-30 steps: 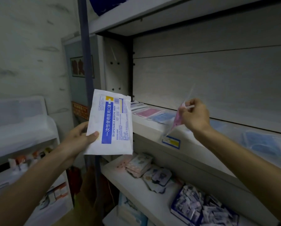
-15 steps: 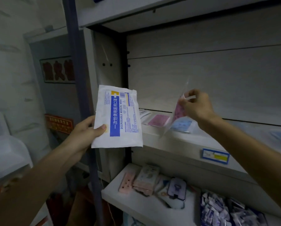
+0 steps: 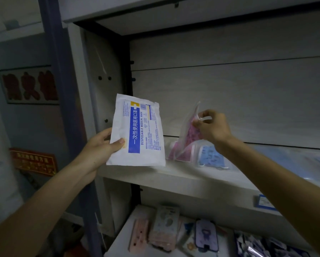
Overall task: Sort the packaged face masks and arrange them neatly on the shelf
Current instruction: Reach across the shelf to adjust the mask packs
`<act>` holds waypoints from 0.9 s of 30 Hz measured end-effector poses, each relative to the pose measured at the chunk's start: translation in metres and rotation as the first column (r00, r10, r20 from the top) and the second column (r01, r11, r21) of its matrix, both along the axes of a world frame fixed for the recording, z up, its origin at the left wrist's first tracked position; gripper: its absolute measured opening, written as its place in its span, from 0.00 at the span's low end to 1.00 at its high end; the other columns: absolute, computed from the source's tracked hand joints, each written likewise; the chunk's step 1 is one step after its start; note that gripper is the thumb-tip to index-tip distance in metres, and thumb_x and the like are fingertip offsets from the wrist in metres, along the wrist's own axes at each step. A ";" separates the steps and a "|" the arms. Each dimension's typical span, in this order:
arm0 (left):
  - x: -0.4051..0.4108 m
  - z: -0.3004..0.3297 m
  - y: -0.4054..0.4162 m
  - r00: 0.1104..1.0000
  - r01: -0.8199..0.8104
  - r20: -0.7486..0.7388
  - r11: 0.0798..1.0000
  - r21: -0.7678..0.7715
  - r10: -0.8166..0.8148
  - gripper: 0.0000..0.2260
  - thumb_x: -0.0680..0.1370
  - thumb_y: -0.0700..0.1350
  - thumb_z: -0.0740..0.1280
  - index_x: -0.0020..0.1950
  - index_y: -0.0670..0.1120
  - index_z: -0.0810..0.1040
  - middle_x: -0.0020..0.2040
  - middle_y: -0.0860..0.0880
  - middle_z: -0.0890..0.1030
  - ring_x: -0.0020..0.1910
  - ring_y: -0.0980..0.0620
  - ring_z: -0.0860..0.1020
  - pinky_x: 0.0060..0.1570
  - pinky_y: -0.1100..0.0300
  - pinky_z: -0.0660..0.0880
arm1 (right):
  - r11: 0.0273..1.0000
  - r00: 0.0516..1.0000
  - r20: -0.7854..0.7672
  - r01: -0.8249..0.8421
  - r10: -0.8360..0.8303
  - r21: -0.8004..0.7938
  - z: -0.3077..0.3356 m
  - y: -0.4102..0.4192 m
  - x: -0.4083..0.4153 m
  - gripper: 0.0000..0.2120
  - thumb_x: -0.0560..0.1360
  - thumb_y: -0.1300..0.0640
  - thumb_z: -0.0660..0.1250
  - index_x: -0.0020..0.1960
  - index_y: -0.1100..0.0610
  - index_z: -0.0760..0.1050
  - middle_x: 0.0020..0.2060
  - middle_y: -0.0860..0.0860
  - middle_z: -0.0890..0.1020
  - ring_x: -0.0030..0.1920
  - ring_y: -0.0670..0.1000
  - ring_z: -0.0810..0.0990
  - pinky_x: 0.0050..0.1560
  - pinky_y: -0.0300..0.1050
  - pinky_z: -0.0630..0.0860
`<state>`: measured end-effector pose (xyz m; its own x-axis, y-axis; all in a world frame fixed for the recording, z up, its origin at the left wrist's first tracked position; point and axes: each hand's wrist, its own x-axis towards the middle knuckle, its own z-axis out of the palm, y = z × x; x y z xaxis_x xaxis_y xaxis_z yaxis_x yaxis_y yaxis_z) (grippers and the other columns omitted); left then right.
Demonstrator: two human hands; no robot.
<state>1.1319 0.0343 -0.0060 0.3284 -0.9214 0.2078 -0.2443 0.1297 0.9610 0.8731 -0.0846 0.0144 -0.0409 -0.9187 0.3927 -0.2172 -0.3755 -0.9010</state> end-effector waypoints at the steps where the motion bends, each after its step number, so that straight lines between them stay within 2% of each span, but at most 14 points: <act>1: 0.004 0.002 -0.006 1.000 0.006 0.001 1.000 0.000 -0.006 0.17 0.74 0.46 0.71 0.63 0.53 0.76 0.54 0.52 0.83 0.52 0.51 0.82 0.53 0.48 0.79 | 1.000 1.000 0.014 0.013 -0.013 0.002 -0.001 -0.008 0.004 0.06 0.75 0.62 0.71 0.46 0.55 0.74 0.39 0.58 0.82 0.36 0.55 0.83 0.46 0.58 0.82; 4: 0.016 0.004 -0.025 1.000 0.015 -0.019 1.000 -0.007 -0.015 0.16 0.75 0.45 0.70 0.63 0.52 0.77 0.53 0.51 0.84 0.52 0.50 0.82 0.55 0.48 0.78 | 0.999 0.999 0.039 0.027 -0.028 0.026 -0.007 -0.023 0.015 0.08 0.74 0.63 0.71 0.42 0.55 0.74 0.36 0.58 0.81 0.31 0.53 0.81 0.40 0.53 0.83; 7: 0.024 0.003 -0.041 0.999 0.020 -0.050 1.000 -0.021 -0.021 0.16 0.75 0.44 0.70 0.62 0.51 0.77 0.53 0.50 0.84 0.52 0.49 0.82 0.55 0.49 0.78 | 0.997 0.999 -0.003 0.044 -0.044 0.056 -0.019 -0.035 0.023 0.05 0.74 0.63 0.71 0.47 0.60 0.75 0.36 0.59 0.81 0.29 0.54 0.80 0.34 0.49 0.81; 9: 0.028 0.002 -0.051 0.998 0.027 -0.056 1.000 -0.009 -0.027 0.17 0.75 0.44 0.70 0.63 0.51 0.76 0.53 0.50 0.83 0.52 0.49 0.82 0.50 0.52 0.79 | 0.994 0.996 -0.075 0.048 -0.041 0.098 -0.028 -0.041 0.025 0.07 0.75 0.62 0.70 0.51 0.61 0.74 0.37 0.58 0.82 0.33 0.57 0.82 0.38 0.51 0.81; 11: 0.032 0.001 -0.060 0.997 0.048 -0.056 0.999 -0.002 -0.048 0.17 0.75 0.45 0.70 0.64 0.52 0.75 0.53 0.50 0.83 0.51 0.50 0.82 0.46 0.55 0.79 | 0.988 0.968 -0.235 0.112 -0.084 0.108 -0.037 -0.046 0.025 0.09 0.76 0.58 0.70 0.54 0.60 0.75 0.41 0.58 0.84 0.41 0.58 0.84 0.48 0.55 0.81; 13: 0.038 0.001 -0.070 0.996 0.071 -0.062 0.997 -0.010 -0.071 0.17 0.76 0.44 0.69 0.65 0.51 0.74 0.54 0.50 0.82 0.51 0.50 0.81 0.45 0.56 0.78 | 0.975 0.895 -0.420 0.206 -0.153 0.084 -0.042 -0.048 0.024 0.12 0.76 0.54 0.69 0.56 0.60 0.76 0.45 0.58 0.85 0.46 0.57 0.84 0.55 0.51 0.79; 16: 0.044 0.001 -0.086 0.994 0.087 -0.071 0.996 -0.028 -0.089 0.15 0.78 0.43 0.68 0.64 0.50 0.74 0.54 0.50 0.81 0.49 0.51 0.80 0.43 0.58 0.76 | 0.944 0.776 -0.587 0.325 -0.233 0.055 -0.045 -0.045 0.023 0.17 0.74 0.48 0.69 0.56 0.60 0.78 0.49 0.59 0.84 0.54 0.59 0.81 0.53 0.45 0.75; 18: 0.049 0.000 -0.094 0.994 0.095 -0.049 0.995 -0.027 -0.096 0.13 0.79 0.43 0.67 0.62 0.51 0.74 0.53 0.50 0.81 0.47 0.53 0.80 0.41 0.59 0.75 | 0.913 0.674 -0.687 0.406 -0.270 0.040 -0.047 -0.043 0.026 0.21 0.73 0.43 0.68 0.56 0.58 0.78 0.52 0.58 0.83 0.56 0.61 0.79 0.54 0.48 0.76; 20: 0.057 0.000 -0.101 0.994 0.106 -0.035 0.994 -0.022 -0.107 0.13 0.79 0.43 0.66 0.63 0.51 0.73 0.53 0.50 0.81 0.48 0.53 0.80 0.43 0.58 0.76 | 0.885 0.558 -0.775 0.466 -0.298 -0.005 -0.049 -0.040 0.030 0.21 0.74 0.40 0.65 0.55 0.56 0.77 0.53 0.57 0.81 0.58 0.61 0.76 0.56 0.51 0.75; 22: 0.068 0.000 -0.106 0.993 0.118 -0.031 0.993 -0.009 -0.118 0.14 0.79 0.44 0.66 0.64 0.50 0.73 0.55 0.49 0.81 0.50 0.50 0.80 0.47 0.55 0.77 | 0.863 0.468 -0.819 0.501 -0.332 -0.064 -0.052 -0.036 0.035 0.19 0.75 0.38 0.63 0.50 0.55 0.76 0.51 0.56 0.79 0.59 0.61 0.74 0.56 0.51 0.74; 23: 0.072 -0.001 -0.109 0.992 0.125 -0.027 0.992 -0.004 -0.125 0.15 0.79 0.44 0.67 0.65 0.50 0.72 0.55 0.48 0.81 0.50 0.49 0.80 0.48 0.54 0.78 | 0.854 0.444 -0.824 0.513 -0.353 -0.089 -0.054 -0.033 0.038 0.20 0.76 0.38 0.62 0.52 0.55 0.76 0.53 0.56 0.79 0.60 0.61 0.73 0.57 0.51 0.73; 25: 0.077 0.000 -0.112 0.991 0.137 -0.006 0.991 0.008 -0.137 0.15 0.79 0.43 0.67 0.65 0.49 0.72 0.55 0.48 0.80 0.49 0.49 0.80 0.44 0.56 0.78 | 0.838 0.428 -0.818 0.534 -0.384 -0.114 -0.057 -0.027 0.044 0.21 0.77 0.40 0.62 0.59 0.56 0.76 0.58 0.56 0.79 0.62 0.60 0.72 0.58 0.51 0.71; 27: 0.080 -0.001 -0.114 0.989 0.146 0.003 0.989 0.013 -0.147 0.15 0.79 0.42 0.67 0.65 0.48 0.72 0.56 0.47 0.80 0.48 0.50 0.80 0.40 0.58 0.77 | 0.835 0.434 -0.800 0.532 -0.413 -0.142 -0.060 -0.023 0.050 0.20 0.78 0.41 0.62 0.59 0.55 0.77 0.57 0.56 0.80 0.61 0.60 0.72 0.56 0.50 0.71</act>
<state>1.2115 -0.0801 -0.0070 0.1888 -0.9620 0.1971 -0.2278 0.1524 0.9617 0.9230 -0.1071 -0.0457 -0.2211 -0.8930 0.3920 -0.9490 0.1043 -0.2976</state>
